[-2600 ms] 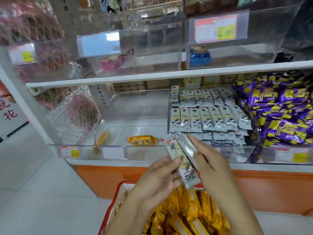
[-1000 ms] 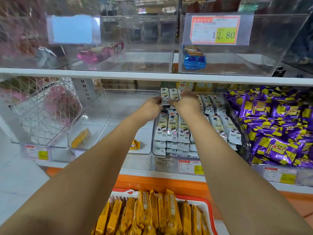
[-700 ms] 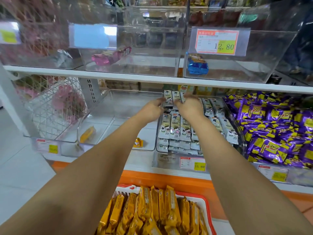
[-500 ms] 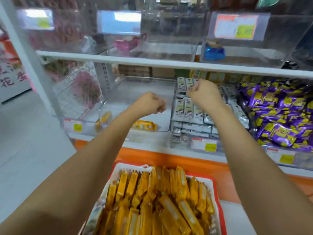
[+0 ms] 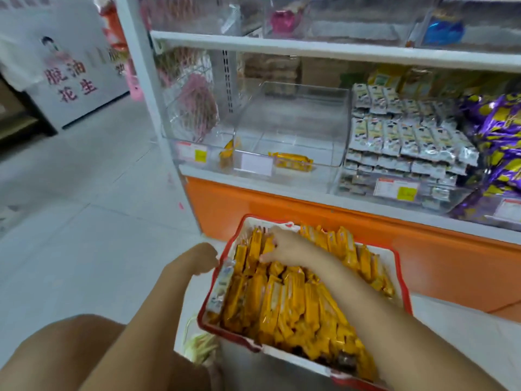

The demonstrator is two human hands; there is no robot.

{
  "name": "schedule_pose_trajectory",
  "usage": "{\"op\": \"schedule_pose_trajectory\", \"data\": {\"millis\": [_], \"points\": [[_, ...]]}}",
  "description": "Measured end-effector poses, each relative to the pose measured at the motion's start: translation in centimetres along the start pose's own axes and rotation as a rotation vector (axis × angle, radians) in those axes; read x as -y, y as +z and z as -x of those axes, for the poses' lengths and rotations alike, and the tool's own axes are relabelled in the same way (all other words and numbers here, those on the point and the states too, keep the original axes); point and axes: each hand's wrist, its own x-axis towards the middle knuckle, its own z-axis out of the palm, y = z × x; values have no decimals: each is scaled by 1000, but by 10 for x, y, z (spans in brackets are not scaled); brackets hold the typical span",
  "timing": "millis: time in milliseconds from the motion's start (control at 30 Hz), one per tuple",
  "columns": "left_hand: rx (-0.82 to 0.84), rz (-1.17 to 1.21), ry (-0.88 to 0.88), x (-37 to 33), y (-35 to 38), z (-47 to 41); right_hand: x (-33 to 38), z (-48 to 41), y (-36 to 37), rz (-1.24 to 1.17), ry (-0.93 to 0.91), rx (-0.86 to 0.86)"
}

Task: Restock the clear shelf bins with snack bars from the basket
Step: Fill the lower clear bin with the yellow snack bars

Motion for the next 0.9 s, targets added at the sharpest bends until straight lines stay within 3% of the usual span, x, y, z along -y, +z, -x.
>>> {"op": "schedule_pose_trajectory", "data": {"millis": [133, 233, 333, 767, 900], "points": [[-27, 25, -19, 21, 35, -7, 2, -23, 69, -17, 139, 96], [-190, 40, 53, 15, 52, 0, 3, -29, 98, 116, 105, -44], [-233, 106, 79, 7, 68, 5, 7, -34, 107, 317, 20, -102], [-174, 89, -62, -17, 93, 11, -15, -67, 116, 237, 39, 129], [-64, 146, -125, -3, 68, 11, -14, -69, 116, 322, -25, 160]]}}
